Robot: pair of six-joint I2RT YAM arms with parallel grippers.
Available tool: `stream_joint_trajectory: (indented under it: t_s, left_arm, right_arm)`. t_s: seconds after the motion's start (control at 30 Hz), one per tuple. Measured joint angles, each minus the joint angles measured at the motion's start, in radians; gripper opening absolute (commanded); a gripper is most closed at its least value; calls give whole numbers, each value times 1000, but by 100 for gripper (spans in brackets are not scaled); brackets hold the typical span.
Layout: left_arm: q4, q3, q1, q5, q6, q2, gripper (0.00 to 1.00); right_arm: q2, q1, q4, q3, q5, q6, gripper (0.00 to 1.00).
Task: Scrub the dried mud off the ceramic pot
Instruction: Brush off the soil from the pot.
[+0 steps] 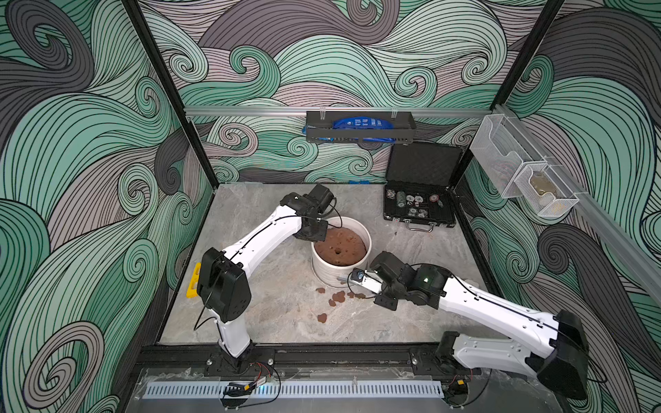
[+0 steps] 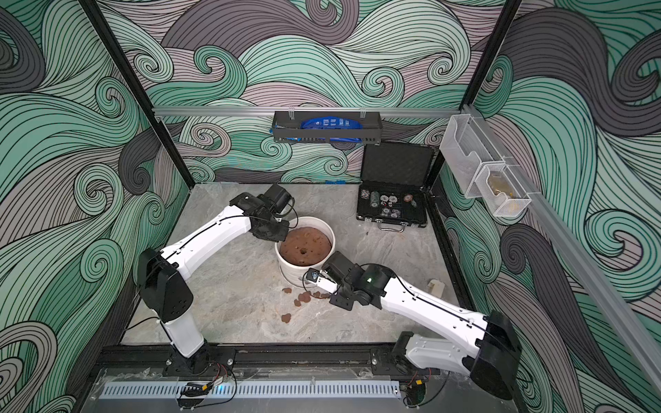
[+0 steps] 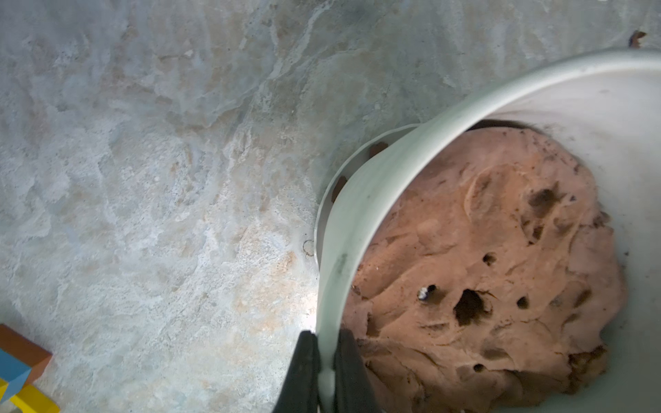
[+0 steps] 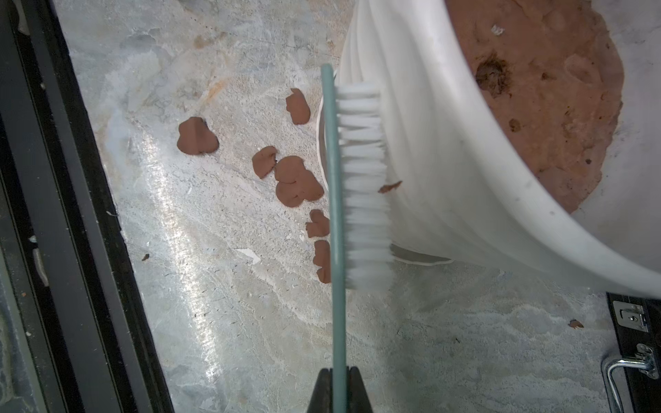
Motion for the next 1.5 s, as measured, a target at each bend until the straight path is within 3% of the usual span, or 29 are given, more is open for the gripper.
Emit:
stream_joint_trajectory:
  t_s: [0.3, 0.73, 0.97, 1.3, 1.5]
  left_arm:
    - [15, 45, 49, 111, 125, 37, 0]
    - [22, 58, 60, 147, 163, 50, 0]
    - [28, 58, 62, 155, 177, 51, 0]
    - [25, 62, 71, 173, 195, 55, 0]
    - [32, 87, 93, 204, 288, 78, 0]
  right_arm:
    - [72, -2, 58, -36, 16, -2, 0]
    - [101, 21, 97, -94, 42, 18, 0]
    - [106, 73, 8, -87, 57, 55, 0]
    - [11, 79, -78, 35, 56, 61, 0]
    - [-65, -2, -66, 35, 3, 50, 0]
